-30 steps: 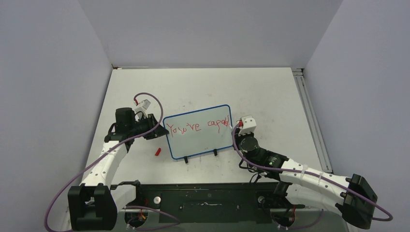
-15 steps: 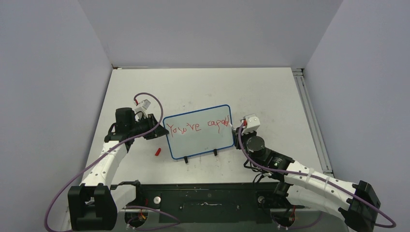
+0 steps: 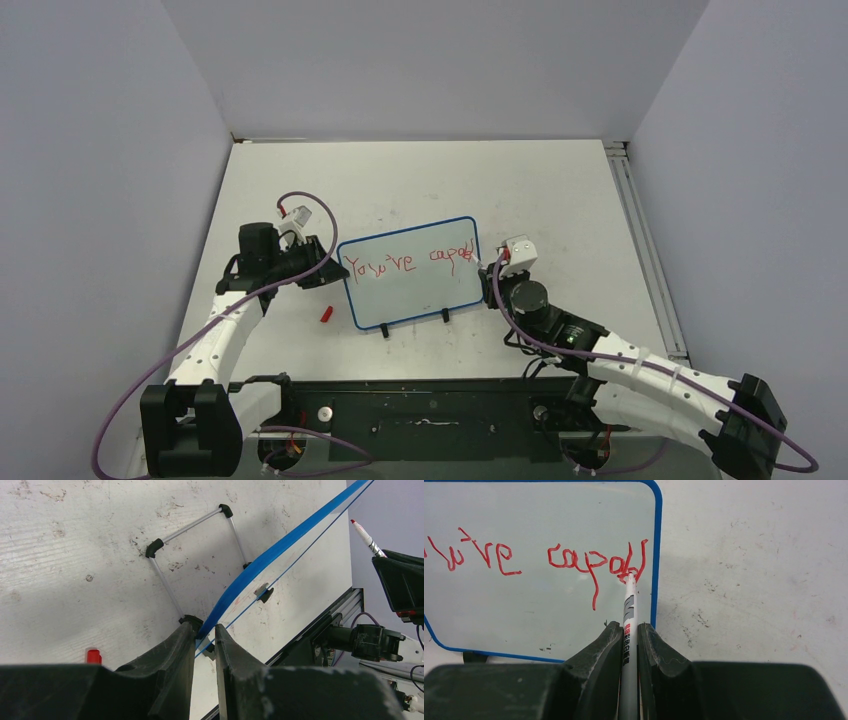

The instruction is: Write a sentence on the whiteboard

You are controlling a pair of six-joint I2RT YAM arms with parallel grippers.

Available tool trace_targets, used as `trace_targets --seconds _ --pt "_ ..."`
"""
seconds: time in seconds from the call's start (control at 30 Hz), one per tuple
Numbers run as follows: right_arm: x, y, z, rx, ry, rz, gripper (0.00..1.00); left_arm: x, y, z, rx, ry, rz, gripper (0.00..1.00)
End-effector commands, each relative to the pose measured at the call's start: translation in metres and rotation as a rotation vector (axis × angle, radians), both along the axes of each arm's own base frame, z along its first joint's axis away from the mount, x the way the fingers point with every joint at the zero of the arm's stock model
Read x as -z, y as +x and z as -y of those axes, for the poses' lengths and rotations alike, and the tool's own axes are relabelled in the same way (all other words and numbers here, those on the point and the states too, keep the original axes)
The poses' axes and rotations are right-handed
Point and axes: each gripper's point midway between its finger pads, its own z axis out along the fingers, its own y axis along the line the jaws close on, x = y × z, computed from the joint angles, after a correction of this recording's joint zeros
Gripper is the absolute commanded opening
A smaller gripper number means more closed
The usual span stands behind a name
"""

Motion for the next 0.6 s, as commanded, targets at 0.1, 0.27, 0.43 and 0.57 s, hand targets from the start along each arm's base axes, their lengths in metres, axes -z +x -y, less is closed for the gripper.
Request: trace_targets --seconds 0.1,0.27,0.43,0.57 --pt "-0.006 0.009 0.000 0.028 0.024 0.023 0.05 -0.019 0.009 0.001 0.011 0.005 0.069 0.19" --pt "-0.002 0.010 0.001 0.034 0.021 0.019 0.05 -0.019 0.009 0.001 0.011 0.005 0.068 0.19" --pt "0.002 0.011 0.002 0.032 0.018 0.011 0.05 -0.019 0.009 0.001 0.011 0.006 0.069 0.19" --pt "0.006 0.012 0.002 0.034 0.016 0.003 0.05 -0.019 0.009 0.001 0.013 0.005 0.069 0.19"
